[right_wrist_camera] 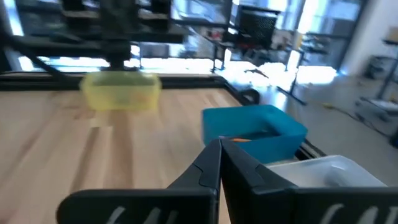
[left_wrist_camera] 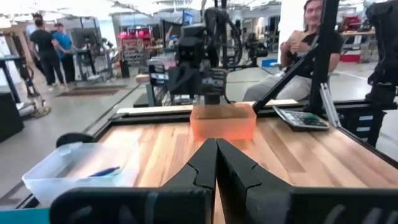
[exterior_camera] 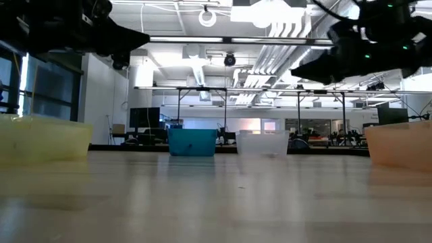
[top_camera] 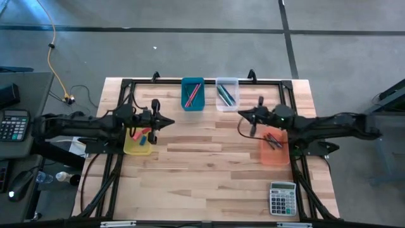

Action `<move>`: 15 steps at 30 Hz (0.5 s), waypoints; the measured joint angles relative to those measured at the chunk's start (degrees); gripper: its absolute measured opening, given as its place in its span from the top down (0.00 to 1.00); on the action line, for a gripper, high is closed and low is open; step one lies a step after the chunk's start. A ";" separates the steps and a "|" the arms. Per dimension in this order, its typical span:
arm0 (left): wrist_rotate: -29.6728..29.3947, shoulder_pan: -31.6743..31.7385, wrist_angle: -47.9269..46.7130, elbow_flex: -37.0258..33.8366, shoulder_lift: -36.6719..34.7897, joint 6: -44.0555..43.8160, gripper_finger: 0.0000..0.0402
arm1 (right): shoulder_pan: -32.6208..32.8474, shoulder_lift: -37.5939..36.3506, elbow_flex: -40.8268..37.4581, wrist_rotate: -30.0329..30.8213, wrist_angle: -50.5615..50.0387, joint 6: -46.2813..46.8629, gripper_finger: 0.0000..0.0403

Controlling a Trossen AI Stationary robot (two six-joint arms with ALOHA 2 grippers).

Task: Sort crayons/erasers/pens/pencils in bins
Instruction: Return to Home Position

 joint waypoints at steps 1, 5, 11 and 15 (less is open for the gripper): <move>0.49 0.39 -0.05 -0.32 -0.52 0.31 1.00 | -0.07 -1.98 -1.48 -1.51 0.06 -0.23 1.00; 2.16 2.18 0.17 -1.75 -2.81 0.52 1.00 | -0.86 -10.04 -7.14 -5.83 0.29 -0.77 1.00; 3.01 4.18 1.33 -4.95 -6.62 0.42 1.00 | -1.80 -21.63 -9.86 -7.42 -6.70 -1.50 1.00; 4.49 5.21 3.29 -7.57 -10.42 -0.52 1.00 | -2.63 -28.34 -9.96 -9.05 -10.15 -2.46 1.00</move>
